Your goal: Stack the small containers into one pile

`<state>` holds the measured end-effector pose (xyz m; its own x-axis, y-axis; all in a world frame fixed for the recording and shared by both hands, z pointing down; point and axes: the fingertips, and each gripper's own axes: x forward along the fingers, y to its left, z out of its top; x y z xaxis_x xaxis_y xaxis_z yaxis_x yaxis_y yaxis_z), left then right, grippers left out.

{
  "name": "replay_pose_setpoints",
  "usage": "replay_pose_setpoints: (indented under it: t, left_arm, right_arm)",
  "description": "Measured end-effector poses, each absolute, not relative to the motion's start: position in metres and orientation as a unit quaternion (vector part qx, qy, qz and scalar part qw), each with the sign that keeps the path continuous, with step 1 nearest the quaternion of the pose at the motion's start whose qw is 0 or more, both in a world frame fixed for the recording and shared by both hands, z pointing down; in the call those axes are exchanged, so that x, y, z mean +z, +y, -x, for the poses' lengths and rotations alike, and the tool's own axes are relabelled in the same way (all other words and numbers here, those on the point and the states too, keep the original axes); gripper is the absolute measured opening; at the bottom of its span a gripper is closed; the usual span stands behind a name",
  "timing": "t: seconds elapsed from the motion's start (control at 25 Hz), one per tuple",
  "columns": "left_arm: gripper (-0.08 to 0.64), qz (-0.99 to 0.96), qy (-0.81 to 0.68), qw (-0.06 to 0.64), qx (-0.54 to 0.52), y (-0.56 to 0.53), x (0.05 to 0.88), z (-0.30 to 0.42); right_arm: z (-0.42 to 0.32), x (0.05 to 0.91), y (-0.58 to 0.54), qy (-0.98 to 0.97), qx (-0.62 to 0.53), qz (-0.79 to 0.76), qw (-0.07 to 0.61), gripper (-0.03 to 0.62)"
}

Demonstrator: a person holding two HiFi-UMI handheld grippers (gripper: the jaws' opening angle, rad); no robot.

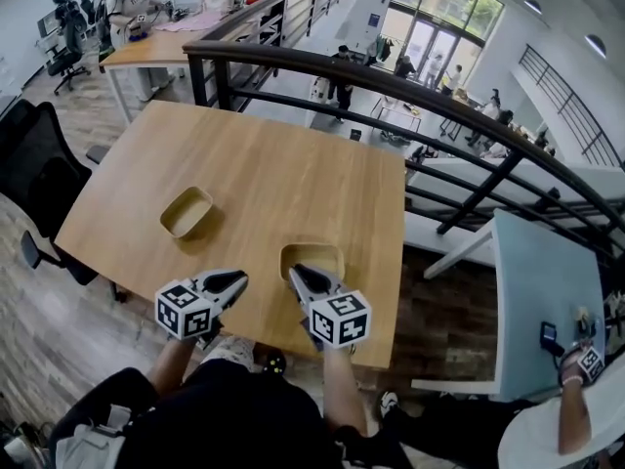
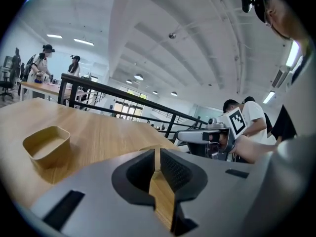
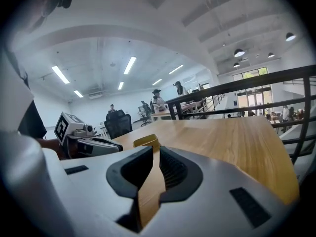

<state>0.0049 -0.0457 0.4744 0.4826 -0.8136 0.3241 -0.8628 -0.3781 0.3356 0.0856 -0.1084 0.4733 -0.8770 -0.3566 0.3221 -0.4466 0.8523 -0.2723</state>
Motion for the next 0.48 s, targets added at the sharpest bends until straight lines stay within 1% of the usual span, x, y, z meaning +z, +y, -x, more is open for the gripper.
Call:
replay_pose_setpoints:
  t: [0.28,0.48]
  left_arm:
    - [0.044,-0.822,-0.519,0.228,0.049,-0.048,0.471,0.012]
    - [0.044,-0.814,-0.533,0.229,0.032,-0.052,0.467,0.042]
  right_arm:
    - [-0.054,0.471,-0.104,-0.960,0.183,-0.170,0.130,0.051]
    - [-0.016,0.466,-0.109,-0.965,0.174,-0.145,0.132,0.051]
